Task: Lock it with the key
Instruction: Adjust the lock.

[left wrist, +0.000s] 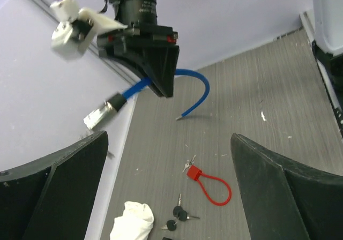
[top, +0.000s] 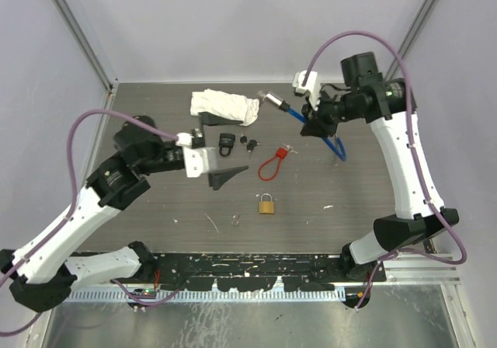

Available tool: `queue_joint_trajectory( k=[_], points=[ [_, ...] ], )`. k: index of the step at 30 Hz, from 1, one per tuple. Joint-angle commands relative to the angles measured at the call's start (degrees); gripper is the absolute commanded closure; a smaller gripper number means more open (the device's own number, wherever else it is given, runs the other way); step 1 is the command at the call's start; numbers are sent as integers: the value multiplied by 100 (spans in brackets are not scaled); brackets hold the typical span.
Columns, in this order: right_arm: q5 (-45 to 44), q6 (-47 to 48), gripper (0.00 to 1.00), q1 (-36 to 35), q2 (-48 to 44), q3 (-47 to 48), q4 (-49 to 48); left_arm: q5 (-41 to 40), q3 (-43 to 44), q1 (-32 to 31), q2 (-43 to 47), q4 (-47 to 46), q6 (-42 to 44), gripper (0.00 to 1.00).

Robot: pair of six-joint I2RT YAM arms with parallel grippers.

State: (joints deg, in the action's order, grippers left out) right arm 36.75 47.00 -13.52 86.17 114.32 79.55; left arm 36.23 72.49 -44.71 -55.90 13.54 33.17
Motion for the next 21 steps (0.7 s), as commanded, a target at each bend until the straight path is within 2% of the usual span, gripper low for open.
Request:
queue_joint_trajectory(
  k=[1,10,14,18,21],
  points=[
    [370,441,99,-295,-134,-451,-188,-838,492,-399,-451,544,1004,2],
    [438,583,99,-1012,-65,-1150,-387,-1220,424,-418,-1119,544,1376,2],
    [438,537,99,-1182,-57,-1275,-467,-1501,273,-418,-1239,148,1350,2],
    [498,509,99,-1260,-48,-1323,-510,-1527,314,-416,-1403,274,1399,0],
    [547,517,99,-1297,-35,-1320,-495,-1538,298,-419,-1503,391,1403,9]
  ],
)
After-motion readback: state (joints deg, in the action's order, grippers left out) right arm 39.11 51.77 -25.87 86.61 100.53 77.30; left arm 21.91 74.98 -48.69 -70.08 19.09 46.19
